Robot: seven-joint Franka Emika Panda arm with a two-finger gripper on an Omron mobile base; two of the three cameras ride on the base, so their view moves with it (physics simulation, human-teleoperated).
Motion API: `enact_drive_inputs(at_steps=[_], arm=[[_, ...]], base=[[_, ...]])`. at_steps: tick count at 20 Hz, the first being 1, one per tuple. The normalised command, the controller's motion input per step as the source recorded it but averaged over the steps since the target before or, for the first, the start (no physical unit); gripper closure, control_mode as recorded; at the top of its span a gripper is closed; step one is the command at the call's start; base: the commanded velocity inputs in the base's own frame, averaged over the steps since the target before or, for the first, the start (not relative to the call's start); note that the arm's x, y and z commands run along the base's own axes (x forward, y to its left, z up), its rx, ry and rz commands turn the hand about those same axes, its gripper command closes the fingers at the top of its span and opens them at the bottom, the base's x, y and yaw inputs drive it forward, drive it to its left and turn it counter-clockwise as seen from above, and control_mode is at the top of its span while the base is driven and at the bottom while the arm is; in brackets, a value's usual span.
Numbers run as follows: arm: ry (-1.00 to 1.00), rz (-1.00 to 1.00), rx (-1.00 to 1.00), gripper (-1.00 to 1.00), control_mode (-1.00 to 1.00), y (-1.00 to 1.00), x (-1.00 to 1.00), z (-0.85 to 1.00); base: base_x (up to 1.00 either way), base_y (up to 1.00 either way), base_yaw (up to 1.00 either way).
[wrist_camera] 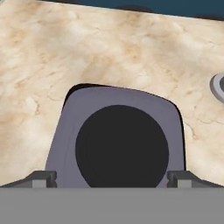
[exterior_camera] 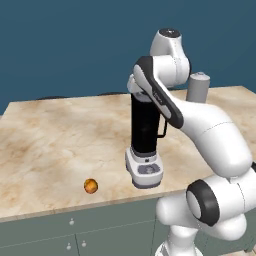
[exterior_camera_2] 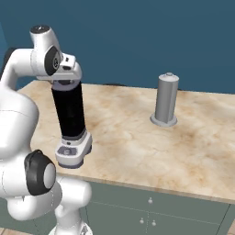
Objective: Open the blender lid, put the peach in the blender, close the lid, and start the blender.
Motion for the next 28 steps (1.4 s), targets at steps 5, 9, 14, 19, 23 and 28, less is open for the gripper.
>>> enact_drive_inputs(at_steps=[5,9,14,19,23,28], arm=[[0.00,0.00,0.08,-1.00,-1.00,-0.04,0.00,-0.17],[0.00,0.00,0.07,-1.00,-1.00,-0.06,0.05,-0.01],[0.00,0.00,0.00,-1.00,-1.00,0.00,0.22,0.00],[0.01,0.00,0.00,-1.00,-1.00,0.05,0.15,-0.13],[0.04,0.00,-0.01,-1.00,-1.00,0.12,0.04,-0.30],[0.00,0.00,0.00,-1.00,-1.00,0.03,-0.23,-0.47]], base=[[0.00,0.00,0.00],[0.00,0.00,0.00],[0.00,0.00,0.00],[0.00,0.00,0.00],[0.00,0.00,0.00],[0.00,0.00,0.00]])
